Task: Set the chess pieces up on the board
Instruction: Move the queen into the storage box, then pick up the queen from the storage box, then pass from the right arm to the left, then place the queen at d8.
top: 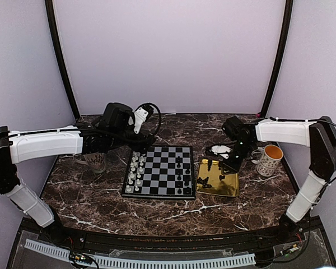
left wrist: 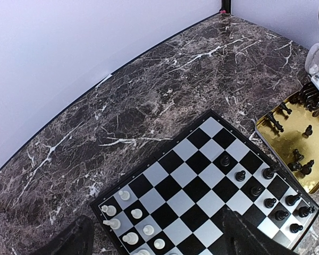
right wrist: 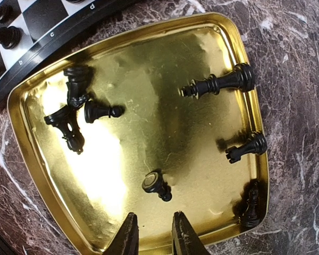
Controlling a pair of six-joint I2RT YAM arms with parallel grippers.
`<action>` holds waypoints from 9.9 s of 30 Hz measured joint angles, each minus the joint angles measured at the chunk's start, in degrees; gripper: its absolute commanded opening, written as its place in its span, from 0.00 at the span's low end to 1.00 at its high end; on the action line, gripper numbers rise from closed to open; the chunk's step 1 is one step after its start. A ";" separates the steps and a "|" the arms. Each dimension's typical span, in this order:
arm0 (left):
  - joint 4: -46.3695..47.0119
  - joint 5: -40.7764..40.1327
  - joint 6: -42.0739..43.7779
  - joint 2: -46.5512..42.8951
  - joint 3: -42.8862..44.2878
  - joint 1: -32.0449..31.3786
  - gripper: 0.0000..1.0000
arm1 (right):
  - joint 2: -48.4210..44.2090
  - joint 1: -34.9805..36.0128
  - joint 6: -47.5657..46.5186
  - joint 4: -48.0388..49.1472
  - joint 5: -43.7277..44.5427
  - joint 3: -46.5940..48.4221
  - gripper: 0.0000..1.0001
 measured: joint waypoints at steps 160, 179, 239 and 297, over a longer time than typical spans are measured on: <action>-0.22 3.30 -0.39 3.45 0.17 -0.02 0.86 | 25.73 -4.92 21.31 9.20 -19.15 22.84 0.26; 0.92 4.52 0.52 3.45 -0.02 -0.74 0.80 | 23.12 -11.47 25.77 11.58 -31.93 19.91 0.14; 50.60 -7.54 29.51 33.53 9.53 -18.01 0.36 | 5.88 -12.04 72.22 55.80 -69.83 -7.43 0.19; 1.44 3.45 10.84 26.53 27.85 -13.49 0.03 | 2.43 -23.26 23.78 17.59 -52.87 5.84 0.43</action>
